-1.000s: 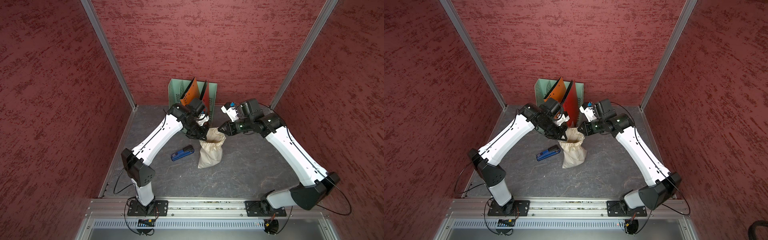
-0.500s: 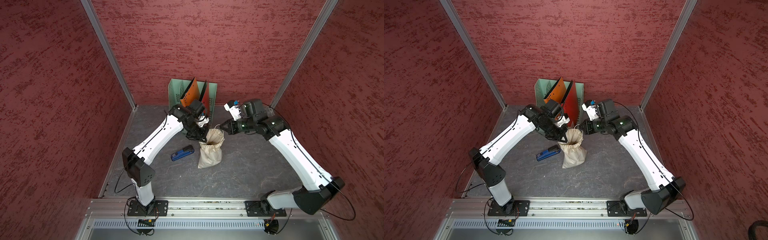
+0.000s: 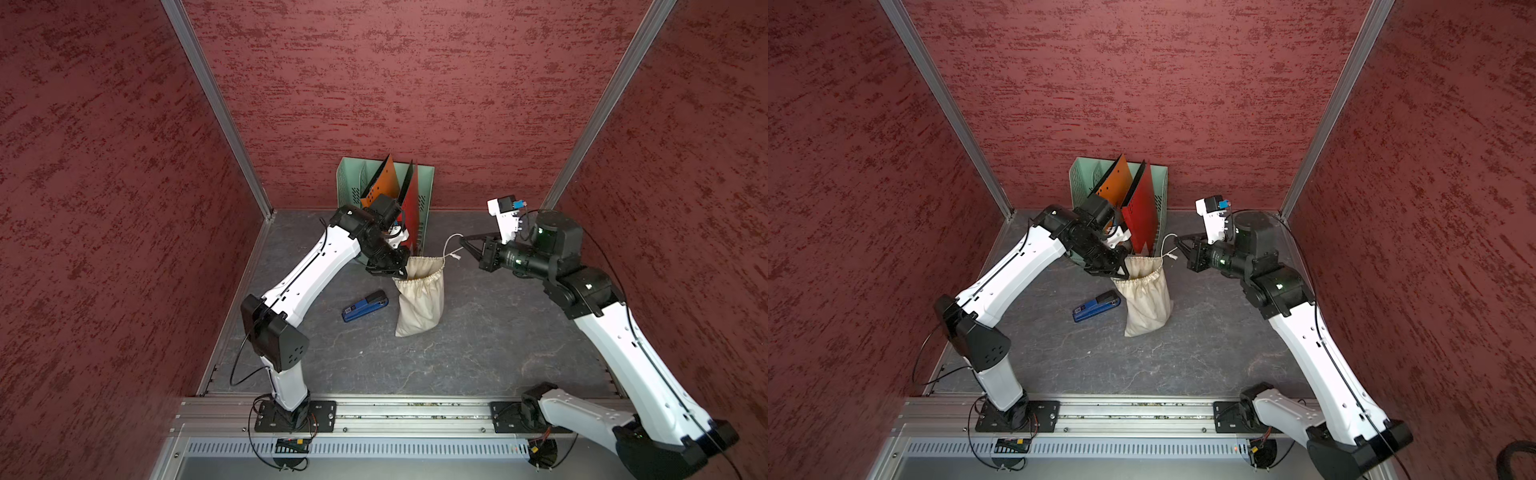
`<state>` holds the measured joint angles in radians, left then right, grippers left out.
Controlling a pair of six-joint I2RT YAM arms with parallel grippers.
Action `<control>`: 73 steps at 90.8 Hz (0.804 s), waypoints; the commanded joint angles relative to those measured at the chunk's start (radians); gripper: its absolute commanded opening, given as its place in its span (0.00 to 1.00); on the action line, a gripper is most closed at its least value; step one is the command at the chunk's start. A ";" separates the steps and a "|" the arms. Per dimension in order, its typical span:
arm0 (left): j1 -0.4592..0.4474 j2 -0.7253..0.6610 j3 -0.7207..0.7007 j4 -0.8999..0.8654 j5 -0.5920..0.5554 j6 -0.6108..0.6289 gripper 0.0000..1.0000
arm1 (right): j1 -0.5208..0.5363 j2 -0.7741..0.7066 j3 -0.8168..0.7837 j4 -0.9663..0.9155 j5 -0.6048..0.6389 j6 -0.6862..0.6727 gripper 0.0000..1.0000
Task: Close the soil bag
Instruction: Frap the soil bag at the center of the board.
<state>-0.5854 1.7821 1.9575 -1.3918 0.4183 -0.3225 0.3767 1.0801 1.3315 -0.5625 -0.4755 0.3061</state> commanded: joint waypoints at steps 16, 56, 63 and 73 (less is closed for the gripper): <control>0.049 -0.052 0.074 -0.045 -0.029 -0.069 0.00 | -0.046 -0.058 -0.007 0.122 0.040 0.040 0.00; 0.007 -0.070 0.057 0.001 0.000 -0.053 0.30 | -0.049 -0.019 0.006 0.153 -0.040 0.144 0.00; -0.016 -0.059 0.055 -0.008 -0.010 -0.053 0.35 | -0.049 -0.013 -0.002 0.162 -0.049 0.157 0.00; -0.043 -0.050 0.056 -0.018 -0.032 -0.061 0.41 | -0.050 -0.014 -0.012 0.178 -0.054 0.165 0.00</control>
<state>-0.6018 1.7283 2.0045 -1.3972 0.4114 -0.3855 0.3355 1.0698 1.3132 -0.4637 -0.5056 0.4416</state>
